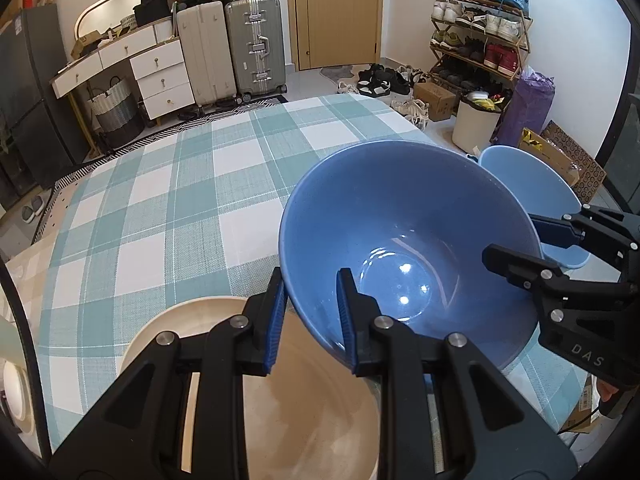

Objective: Organize plates and bowls
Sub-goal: 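Lower the large blue bowl onto the tablecloth beside the light blue bowl, then open the left gripper while the right gripper opens, releasing the bowl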

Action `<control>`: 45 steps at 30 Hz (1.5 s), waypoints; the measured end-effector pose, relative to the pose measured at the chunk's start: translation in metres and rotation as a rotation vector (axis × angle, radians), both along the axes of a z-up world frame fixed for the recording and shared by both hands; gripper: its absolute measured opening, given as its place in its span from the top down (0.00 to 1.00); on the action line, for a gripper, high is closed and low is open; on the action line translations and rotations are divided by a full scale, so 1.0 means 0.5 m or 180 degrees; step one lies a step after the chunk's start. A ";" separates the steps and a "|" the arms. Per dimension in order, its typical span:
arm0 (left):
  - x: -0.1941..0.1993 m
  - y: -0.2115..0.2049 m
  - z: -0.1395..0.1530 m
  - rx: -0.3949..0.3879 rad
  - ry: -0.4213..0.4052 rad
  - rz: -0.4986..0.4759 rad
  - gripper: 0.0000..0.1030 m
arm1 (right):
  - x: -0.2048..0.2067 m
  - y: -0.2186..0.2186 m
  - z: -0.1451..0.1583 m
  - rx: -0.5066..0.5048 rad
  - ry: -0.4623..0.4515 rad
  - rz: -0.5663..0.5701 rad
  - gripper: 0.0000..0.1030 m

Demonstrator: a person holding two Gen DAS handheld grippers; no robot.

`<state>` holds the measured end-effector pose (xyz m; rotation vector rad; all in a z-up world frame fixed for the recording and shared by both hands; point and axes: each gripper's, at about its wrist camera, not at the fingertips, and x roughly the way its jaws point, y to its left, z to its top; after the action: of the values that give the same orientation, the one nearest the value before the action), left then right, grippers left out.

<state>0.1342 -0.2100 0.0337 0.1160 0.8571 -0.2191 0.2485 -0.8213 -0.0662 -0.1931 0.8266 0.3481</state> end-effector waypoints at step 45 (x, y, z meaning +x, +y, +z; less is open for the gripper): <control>-0.016 0.020 -0.005 -0.0173 0.0027 -0.0037 0.44 | -0.009 0.017 0.010 -0.0409 -0.0269 0.0008 0.22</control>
<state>0.1264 -0.2000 0.0310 0.0694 0.8583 -0.2539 0.2440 -0.8130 -0.0611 -0.3267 0.7656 0.2875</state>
